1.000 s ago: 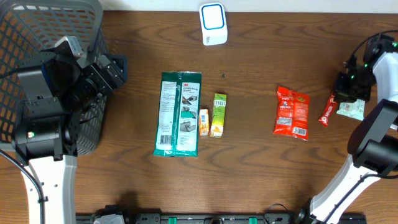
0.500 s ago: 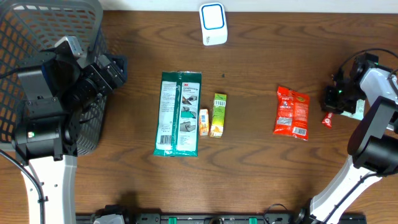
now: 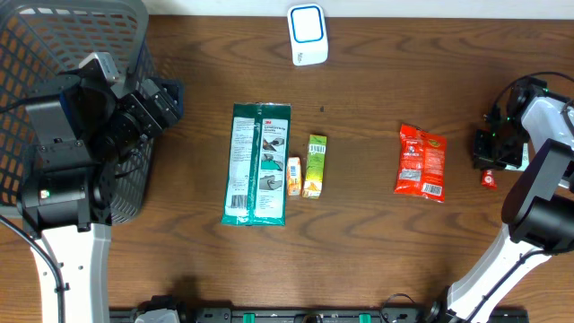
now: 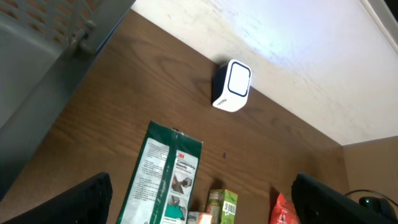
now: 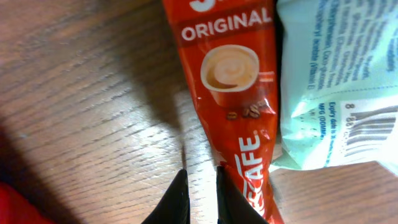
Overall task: Scan the item barcode
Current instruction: 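Lower the stick packet beside the wipes pack and open right gripper, then move the right gripper left and grasp the red Hacks candy bag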
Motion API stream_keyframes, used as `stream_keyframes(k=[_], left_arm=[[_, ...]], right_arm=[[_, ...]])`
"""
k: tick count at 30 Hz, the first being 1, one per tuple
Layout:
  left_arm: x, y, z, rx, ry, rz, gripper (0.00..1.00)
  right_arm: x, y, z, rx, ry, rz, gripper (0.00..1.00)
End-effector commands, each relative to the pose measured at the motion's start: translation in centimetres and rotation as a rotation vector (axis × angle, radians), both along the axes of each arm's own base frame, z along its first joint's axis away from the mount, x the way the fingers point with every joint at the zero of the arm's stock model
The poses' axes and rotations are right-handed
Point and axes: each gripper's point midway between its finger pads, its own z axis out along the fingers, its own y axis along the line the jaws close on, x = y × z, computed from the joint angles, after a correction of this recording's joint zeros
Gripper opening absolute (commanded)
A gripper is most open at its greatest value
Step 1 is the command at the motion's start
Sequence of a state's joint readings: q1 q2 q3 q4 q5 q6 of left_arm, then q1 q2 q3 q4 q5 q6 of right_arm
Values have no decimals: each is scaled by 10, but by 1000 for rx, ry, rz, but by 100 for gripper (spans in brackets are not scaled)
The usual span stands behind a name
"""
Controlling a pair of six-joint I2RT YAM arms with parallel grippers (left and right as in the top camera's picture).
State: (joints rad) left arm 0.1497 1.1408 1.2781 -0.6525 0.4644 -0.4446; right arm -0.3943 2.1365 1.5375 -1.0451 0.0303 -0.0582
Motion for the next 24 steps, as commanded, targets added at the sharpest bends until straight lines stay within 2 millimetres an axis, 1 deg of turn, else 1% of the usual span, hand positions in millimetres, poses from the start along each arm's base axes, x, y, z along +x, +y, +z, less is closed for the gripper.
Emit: stream_keyframes(k=[1, 3, 4, 6, 8, 11, 14, 18, 21, 24], left_arm=[[1, 3, 6, 12, -18, 8, 93], [1, 3, 6, 12, -18, 8, 93], [1, 3, 6, 12, -18, 8, 93], [1, 3, 6, 12, -18, 8, 93], [1, 3, 6, 12, -18, 8, 93], [1, 3, 6, 12, -18, 8, 93], [1, 3, 6, 12, -18, 8, 93], [1, 3, 6, 12, -18, 8, 93], [1, 3, 6, 12, -18, 8, 93], [1, 3, 6, 12, -18, 8, 93]], right_arm=[[12, 10, 5, 63, -49, -22, 12], [20, 29, 7, 170, -93, -13, 13], [26, 43, 11, 253, -131, 10, 13], [32, 63, 18, 375, -178, 35, 14], [30, 73, 22, 432, -178, 29, 11], [18, 82, 22, 455, -123, 24, 8], [8, 91, 17, 465, -79, 26, 8], [-8, 107, 5, 483, -18, 17, 11], [-13, 121, -4, 495, -2, 41, 12], [-12, 138, -12, 504, -8, 78, 13]])
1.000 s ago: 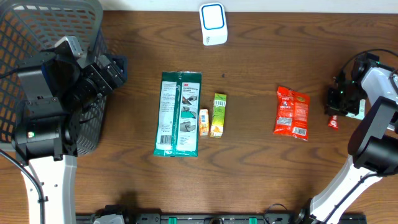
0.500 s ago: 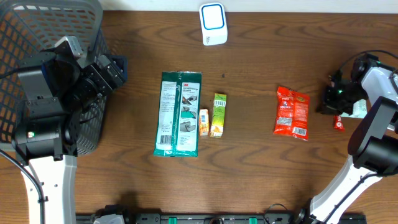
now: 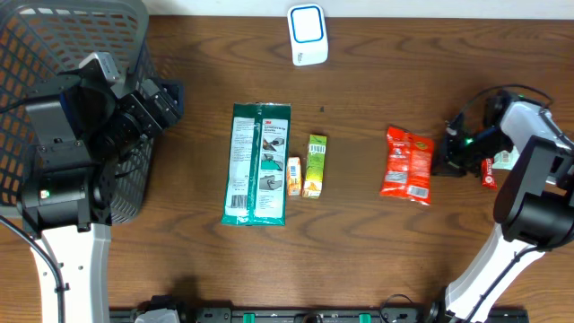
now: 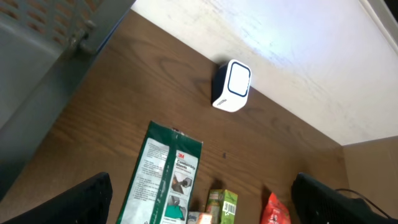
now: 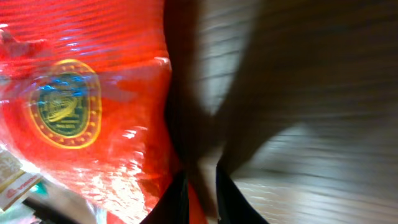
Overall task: Scan the item barcode
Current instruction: 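Move the right gripper left and grasp the red Hacks candy bag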
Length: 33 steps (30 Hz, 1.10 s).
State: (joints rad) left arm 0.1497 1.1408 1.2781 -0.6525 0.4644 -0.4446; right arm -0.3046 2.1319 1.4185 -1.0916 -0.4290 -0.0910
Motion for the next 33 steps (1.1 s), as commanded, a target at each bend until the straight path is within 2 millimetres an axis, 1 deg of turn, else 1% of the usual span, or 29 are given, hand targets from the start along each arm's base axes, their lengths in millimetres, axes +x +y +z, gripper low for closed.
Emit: stream_keyframes(k=[1, 3, 6, 8, 11, 12, 13, 15, 17, 19, 21, 24, 28, 29, 30, 33], left_arm=[[1, 3, 6, 12, -18, 8, 93], [1, 3, 6, 12, -18, 8, 93], [1, 3, 6, 12, -18, 8, 93], [1, 3, 6, 12, -18, 8, 93], [1, 3, 6, 12, -18, 8, 93], [1, 3, 6, 12, -18, 8, 93], [1, 3, 6, 12, -18, 8, 93], [1, 3, 6, 12, -18, 8, 93], [1, 3, 6, 12, -18, 8, 93], [1, 3, 6, 12, -18, 8, 93], [1, 3, 6, 12, -18, 8, 93], [1, 3, 6, 13, -18, 9, 93], [1, 3, 6, 11, -18, 7, 93], [-3, 2, 1, 6, 9, 4, 93], [-8, 1, -6, 0, 47, 4, 93], [-14, -6, -27, -11, 123, -14, 93]], right_arm=[[-1, 25, -8, 30, -6, 41, 14], [1, 41, -9, 45, -19, 78, 18], [2, 49, -9, 42, -23, 105, 24], [1, 49, -10, 28, -19, 114, 27], [-2, 42, -13, -12, -6, 122, 34], [-2, 39, -14, -24, -3, 122, 41], [-3, 37, -15, -30, -2, 121, 50], [-3, 35, -15, -30, -2, 115, 57], [-3, 32, -14, -29, 0, 106, 57], [-5, 29, -13, -20, -3, 117, 51], [-4, 31, -7, 26, -29, 144, 48], [5, 45, 16, 183, -124, 144, 47], [19, 69, 59, 420, -301, 149, 50], [20, 74, 65, 451, -329, 160, 51], [20, 76, 66, 458, -336, 165, 50], [20, 83, 64, 446, -335, 198, 48]])
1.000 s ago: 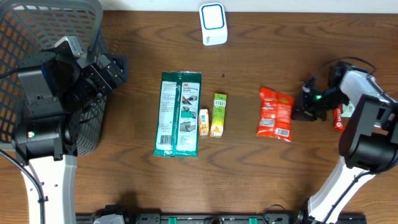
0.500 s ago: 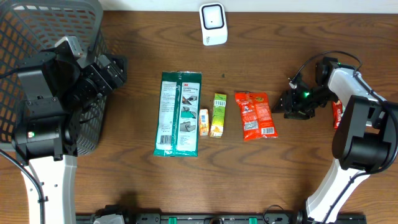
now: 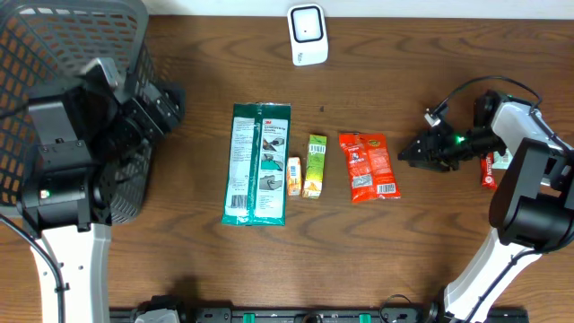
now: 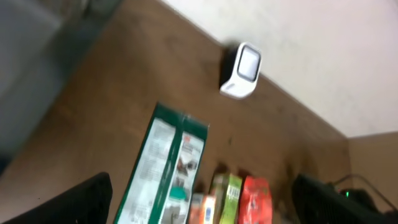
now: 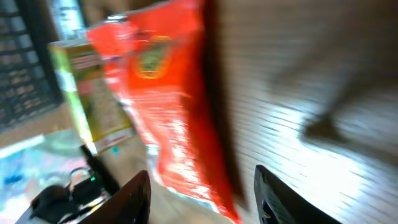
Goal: Scan the item barcode
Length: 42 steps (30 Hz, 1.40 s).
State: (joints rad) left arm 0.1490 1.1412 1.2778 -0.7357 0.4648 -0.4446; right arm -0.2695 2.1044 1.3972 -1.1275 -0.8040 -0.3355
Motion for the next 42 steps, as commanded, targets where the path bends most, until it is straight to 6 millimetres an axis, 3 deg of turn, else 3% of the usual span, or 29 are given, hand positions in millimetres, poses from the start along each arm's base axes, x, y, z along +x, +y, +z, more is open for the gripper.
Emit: stream_keyframes(k=[1, 3, 6, 8, 11, 17, 21, 27, 32, 36, 38, 42], left_arm=[[-6, -8, -19, -3, 74, -23, 93], [-12, -17, -35, -20, 149, -50, 91], [-21, -39, -52, -39, 234, -123, 61], [-24, -55, -59, -1, 249, -200, 48], [-22, -70, -77, 112, 284, -257, 40], [-23, -86, -106, 194, 372, -301, 40], [-26, -92, -121, 202, 434, -323, 46], [-24, -92, -132, 204, 470, -325, 63], [-23, -92, -132, 204, 469, -325, 67], [-23, -92, -133, 204, 472, -325, 69], [-23, -92, -133, 204, 473, -325, 69], [-24, -92, -133, 203, 475, -325, 70]], right_arm=[[9, 25, 20, 79, -123, 65, 47], [14, 36, 19, 70, -155, 98, 45], [24, 51, 10, -5, -156, 113, 43], [33, 59, 3, -102, -155, 124, 41], [49, 67, 3, -328, -177, 162, 41], [68, 88, 18, -550, -291, 251, 55], [50, 98, 10, -606, -297, 397, 73], [14, 102, 2, -601, -201, 501, 80], [12, 100, -8, -610, -200, 497, 99], [11, 99, -16, -613, -205, 496, 99], [11, 94, -20, -644, -205, 494, 99], [24, 44, -23, -913, -125, 300, 99]])
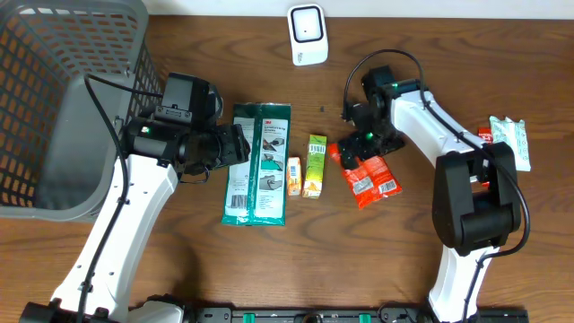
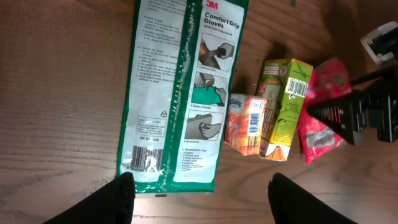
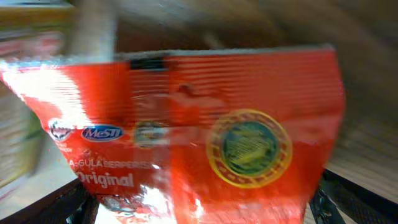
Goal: Scan the item barcode
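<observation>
A red snack packet lies tilted on the table, right of a green box. My right gripper hovers over its upper left end, open. In the right wrist view the packet fills the frame, with the fingertips wide apart at either side. My left gripper is open above the left edge of the green 3M gloves pack, its fingers spread and empty. The white scanner stands at the back edge.
A grey basket fills the left end. A small orange tissue pack lies against the green box. A white and green packet and a red sachet lie at the far right.
My left arm has left its place by the basket and now hangs over the gloves pack. My right gripper was to the right of the red packet and is now over its upper end. The packet has tilted.
The red packet lay far right while my shut right gripper was over a coffee sachet. Then the shut gripper was against the packet's right edge, and the packet was further left. Later it lay beside the green box with the gripper open, which is now over it.
</observation>
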Motion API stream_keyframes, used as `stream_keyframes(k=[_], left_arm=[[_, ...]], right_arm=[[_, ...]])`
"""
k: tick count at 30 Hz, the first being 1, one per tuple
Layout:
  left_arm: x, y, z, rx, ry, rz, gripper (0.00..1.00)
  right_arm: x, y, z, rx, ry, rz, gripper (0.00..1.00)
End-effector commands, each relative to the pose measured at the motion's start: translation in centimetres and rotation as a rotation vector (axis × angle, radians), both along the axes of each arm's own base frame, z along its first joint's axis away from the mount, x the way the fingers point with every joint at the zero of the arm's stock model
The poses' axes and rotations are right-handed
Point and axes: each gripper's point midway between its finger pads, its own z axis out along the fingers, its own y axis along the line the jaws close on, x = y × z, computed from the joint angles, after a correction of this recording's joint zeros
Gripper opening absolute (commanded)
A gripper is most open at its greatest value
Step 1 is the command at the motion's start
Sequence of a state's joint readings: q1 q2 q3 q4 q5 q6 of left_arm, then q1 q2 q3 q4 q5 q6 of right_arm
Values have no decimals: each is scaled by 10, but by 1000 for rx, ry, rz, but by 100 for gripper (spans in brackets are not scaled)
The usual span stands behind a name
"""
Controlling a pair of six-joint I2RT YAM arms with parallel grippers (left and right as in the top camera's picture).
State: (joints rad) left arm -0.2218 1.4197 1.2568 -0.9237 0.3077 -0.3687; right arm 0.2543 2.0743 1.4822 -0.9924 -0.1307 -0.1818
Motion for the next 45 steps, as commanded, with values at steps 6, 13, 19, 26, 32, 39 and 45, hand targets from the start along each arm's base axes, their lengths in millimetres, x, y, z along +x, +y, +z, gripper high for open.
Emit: stream_keyframes(k=[6, 13, 19, 26, 32, 39, 45], left_arm=[[-3, -8, -5, 16, 10, -30, 70], [5, -33, 2, -4, -65, -95, 70], [11, -65, 1, -23, -116, -172, 66], [11, -119, -28, -30, -111, -300, 15], [4, -184, -48, -66, -163, -436, 8], [-1, -243, -79, -110, -217, -533, 8], [-1, -266, -118, -128, -182, -520, 7]], right_arm=[[16, -74, 5, -232, -59, -367, 99], [17, -64, 9, 77, 31, -407, 99], [18, -65, 37, 340, 80, -461, 99], [7, -101, 39, 334, 102, -515, 99], [-6, -105, 26, 331, 141, -537, 99], [-25, -100, 6, 335, 173, -505, 86], [-25, -89, 10, 428, 186, -516, 86]])
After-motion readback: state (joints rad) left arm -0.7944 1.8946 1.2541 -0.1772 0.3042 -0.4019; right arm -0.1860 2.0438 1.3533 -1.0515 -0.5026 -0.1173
